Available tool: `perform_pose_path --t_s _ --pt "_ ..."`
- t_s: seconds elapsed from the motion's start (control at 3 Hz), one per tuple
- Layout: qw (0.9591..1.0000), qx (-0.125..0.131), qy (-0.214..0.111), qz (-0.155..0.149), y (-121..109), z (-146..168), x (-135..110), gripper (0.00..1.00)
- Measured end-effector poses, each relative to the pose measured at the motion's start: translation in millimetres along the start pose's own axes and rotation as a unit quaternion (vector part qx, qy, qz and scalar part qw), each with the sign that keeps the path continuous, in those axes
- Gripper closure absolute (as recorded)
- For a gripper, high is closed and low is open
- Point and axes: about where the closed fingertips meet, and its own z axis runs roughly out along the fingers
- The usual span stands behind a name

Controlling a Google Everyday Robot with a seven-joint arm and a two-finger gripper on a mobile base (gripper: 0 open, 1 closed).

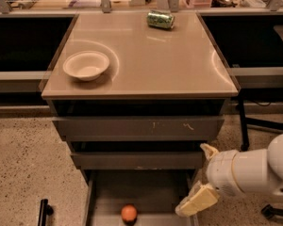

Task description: Pick orange from bottom drawer and place on counter

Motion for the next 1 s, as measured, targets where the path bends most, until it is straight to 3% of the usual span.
perform_pose_path --t_s 0.33,0.67,1.0 --pt "0.9992 0.010 -0.017 0.035 -11 52 31 0.00" --pt "0.9978 0.046 -0.025 0.040 -31 56 32 0.00" --pt "0.9951 0.051 -0.040 0.075 -26 73 50 0.00"
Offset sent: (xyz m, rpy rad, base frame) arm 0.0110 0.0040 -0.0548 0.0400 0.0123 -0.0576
